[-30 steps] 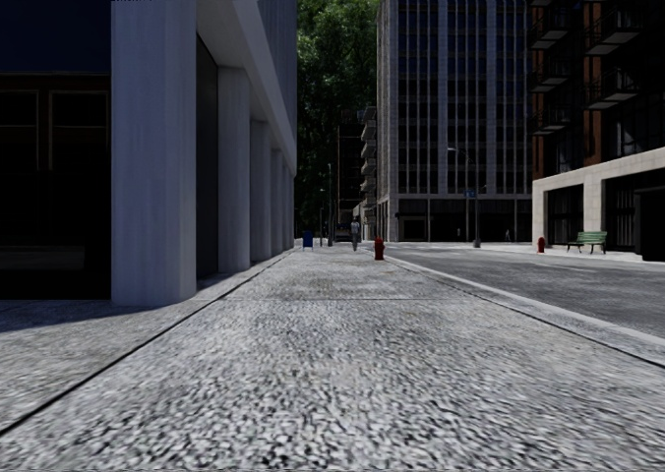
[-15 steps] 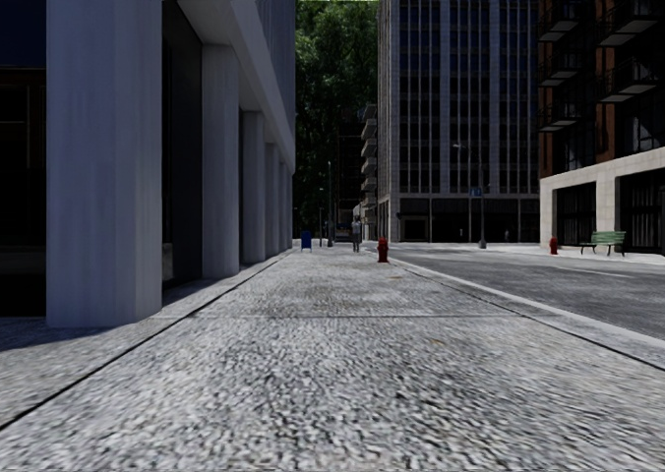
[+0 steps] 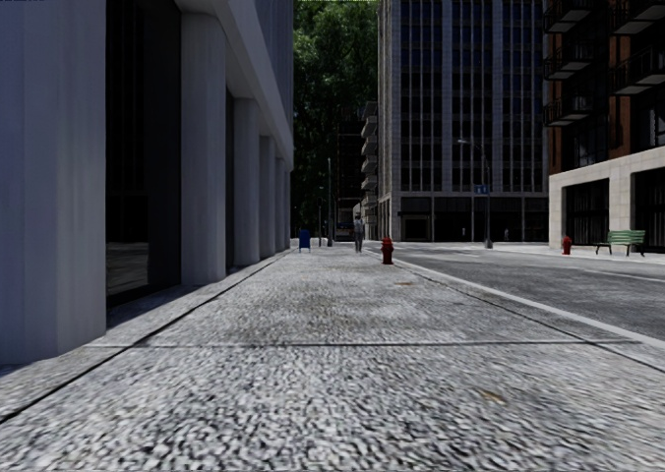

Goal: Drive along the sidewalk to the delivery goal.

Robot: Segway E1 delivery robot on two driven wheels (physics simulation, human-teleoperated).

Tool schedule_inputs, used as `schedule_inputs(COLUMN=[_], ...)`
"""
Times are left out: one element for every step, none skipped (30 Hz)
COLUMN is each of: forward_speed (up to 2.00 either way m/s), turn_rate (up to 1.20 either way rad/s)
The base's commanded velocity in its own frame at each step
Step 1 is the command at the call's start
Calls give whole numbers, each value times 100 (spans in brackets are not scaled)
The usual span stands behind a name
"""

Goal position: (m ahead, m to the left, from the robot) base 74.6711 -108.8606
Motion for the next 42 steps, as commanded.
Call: schedule_inputs(forward_speed=[195,195,195,195,195,195,195,195,195,195,195,195,195,195,195,195,195,195,195,195,195,195,195,195,195,195,195,195,195,195,195,195,195,195,195,195,195,195,195,195,195,195], turn_rate=[0,0,0,0,0,0,0,0,0,0,0,0,0,0,0,0,0,0,0,0,0,0,0,0,0,0,0,0,0,0,0,0,0,0,0,0,0,0,0,0,0,0])
